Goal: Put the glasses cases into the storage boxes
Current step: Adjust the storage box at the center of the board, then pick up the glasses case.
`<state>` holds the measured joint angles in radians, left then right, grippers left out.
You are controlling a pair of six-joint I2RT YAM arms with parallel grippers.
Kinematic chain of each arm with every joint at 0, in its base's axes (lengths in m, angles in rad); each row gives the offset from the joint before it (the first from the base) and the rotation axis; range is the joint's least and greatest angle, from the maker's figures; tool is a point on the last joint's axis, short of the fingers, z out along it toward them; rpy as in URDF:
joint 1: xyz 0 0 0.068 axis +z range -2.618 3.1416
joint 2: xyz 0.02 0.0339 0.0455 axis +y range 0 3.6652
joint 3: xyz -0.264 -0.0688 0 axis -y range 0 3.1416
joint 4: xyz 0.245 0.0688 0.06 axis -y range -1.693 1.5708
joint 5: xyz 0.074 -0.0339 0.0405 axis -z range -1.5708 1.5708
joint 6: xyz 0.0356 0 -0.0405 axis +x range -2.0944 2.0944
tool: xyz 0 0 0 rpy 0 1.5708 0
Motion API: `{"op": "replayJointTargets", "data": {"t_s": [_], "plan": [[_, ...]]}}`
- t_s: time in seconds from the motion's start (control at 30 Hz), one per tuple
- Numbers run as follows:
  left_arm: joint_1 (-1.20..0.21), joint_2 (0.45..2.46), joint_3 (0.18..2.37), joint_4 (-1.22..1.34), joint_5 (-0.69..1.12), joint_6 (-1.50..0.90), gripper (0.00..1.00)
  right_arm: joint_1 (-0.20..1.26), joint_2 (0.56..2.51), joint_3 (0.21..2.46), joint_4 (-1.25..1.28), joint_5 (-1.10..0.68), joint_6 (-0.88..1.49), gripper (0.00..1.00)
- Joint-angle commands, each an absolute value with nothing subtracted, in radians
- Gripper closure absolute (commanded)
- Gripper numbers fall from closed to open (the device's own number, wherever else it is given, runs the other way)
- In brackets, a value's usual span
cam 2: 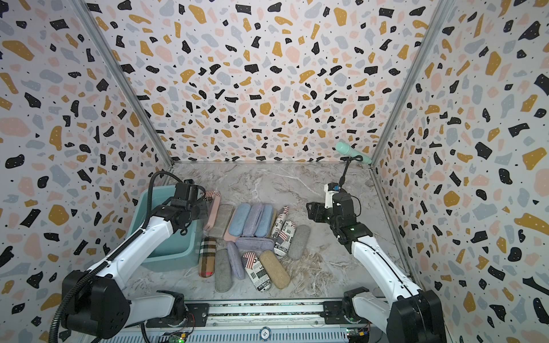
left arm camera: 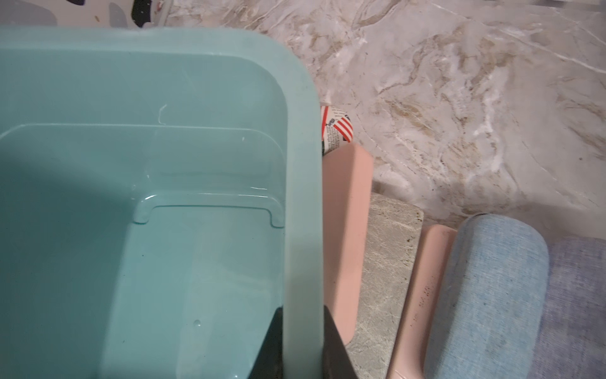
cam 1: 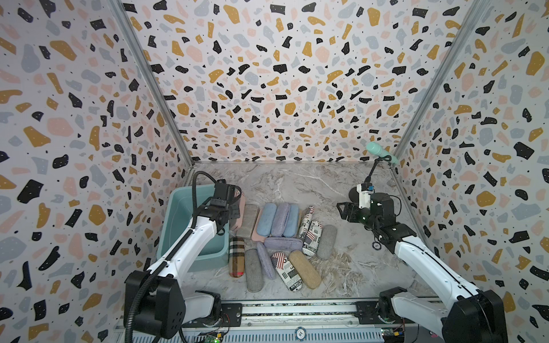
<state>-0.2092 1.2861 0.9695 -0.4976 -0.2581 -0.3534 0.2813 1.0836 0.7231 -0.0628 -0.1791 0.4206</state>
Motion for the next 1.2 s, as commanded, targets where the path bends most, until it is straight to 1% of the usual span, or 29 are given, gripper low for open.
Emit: {"op": "replayJointTargets", "data": {"t_s": [0.0,0.03,0.1,0.13,0.2,0.3,0.43,0.63,0.7,0.87,0.93,1.0,1.1,1.17], "plan": [[-0.196,1.295,0.973,-0.589,-0.269,-0.403,0.68,0.279,1.089,0.77,-0.09,-0.167,0.409,0.23],[-0.196,1.289,0.981,-0.59,-0.256,-0.39,0.61,0.278,1.096,0.774,-0.097,-0.169,0.409,0.22],[-0.196,1.275,1.01,-0.598,-0.249,-0.367,0.39,0.283,1.104,0.784,-0.104,-0.169,0.408,0.22],[-0.196,1.265,1.032,-0.604,-0.241,-0.351,0.35,0.286,1.109,0.788,-0.107,-0.168,0.407,0.22],[-0.195,1.253,1.089,-0.616,-0.216,-0.324,0.32,0.301,1.121,0.801,-0.117,-0.16,0.404,0.21],[-0.222,1.241,1.177,-0.629,-0.191,-0.318,0.31,0.334,1.144,0.825,-0.136,-0.131,0.397,0.21],[-0.372,1.26,1.245,-0.612,-0.234,-0.352,0.32,0.364,1.177,0.868,-0.165,-0.108,0.378,0.22],[-0.594,1.329,1.199,-0.484,-0.263,-0.432,0.34,0.368,1.181,0.863,-0.17,-0.115,0.369,0.23],[-0.64,1.375,1.179,-0.446,-0.257,-0.449,0.34,0.37,1.175,0.85,-0.172,-0.118,0.374,0.23],[-0.699,1.503,1.144,-0.35,-0.178,-0.468,0.34,0.371,1.154,0.81,-0.173,-0.118,0.378,0.23],[-0.703,1.535,1.095,-0.272,-0.154,-0.496,0.34,0.371,1.148,0.791,-0.171,-0.114,0.382,0.22],[-0.701,1.571,1.081,-0.246,-0.176,-0.504,0.34,0.371,1.144,0.773,-0.163,-0.119,0.39,0.22],[-0.699,1.629,1.108,-0.285,-0.247,-0.493,0.35,0.371,1.145,0.758,-0.157,-0.125,0.389,0.23],[-0.695,1.637,1.117,-0.315,-0.323,-0.5,0.37,0.371,1.148,0.762,-0.162,-0.122,0.381,0.23]]}}
